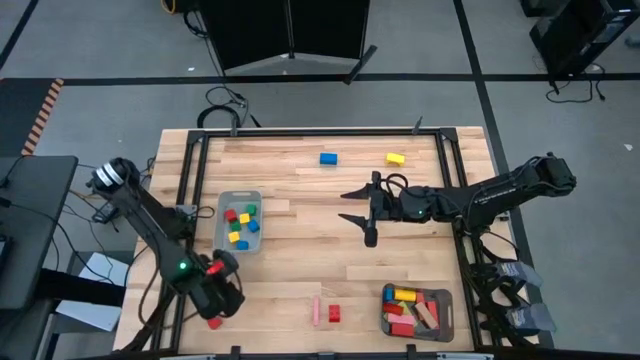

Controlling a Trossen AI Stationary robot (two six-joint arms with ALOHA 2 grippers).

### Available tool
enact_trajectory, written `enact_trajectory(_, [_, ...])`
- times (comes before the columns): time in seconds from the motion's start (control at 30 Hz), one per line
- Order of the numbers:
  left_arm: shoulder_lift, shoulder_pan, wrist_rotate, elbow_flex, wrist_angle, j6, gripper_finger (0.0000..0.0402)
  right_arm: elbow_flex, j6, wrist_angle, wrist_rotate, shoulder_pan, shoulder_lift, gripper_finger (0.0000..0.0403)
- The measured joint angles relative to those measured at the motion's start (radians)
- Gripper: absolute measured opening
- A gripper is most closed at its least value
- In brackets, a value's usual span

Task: Sort blocks by size
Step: Put the brown block into the black bin

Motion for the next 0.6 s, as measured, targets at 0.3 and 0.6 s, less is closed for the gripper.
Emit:
enact_trajectory(0.3, [0.071,-0.065,0.017,0.000,-0.081,-0.300,0.0176,0.000,0.000,0.000,0.000,0.000,0.000,0.0242])
enact_trajectory(0.6, [0.156,-0.067,0.016,0.000,-0.050,-0.327,0.0219,0.000,0.010,0.006,0.000,0.000,0.000,0.0240])
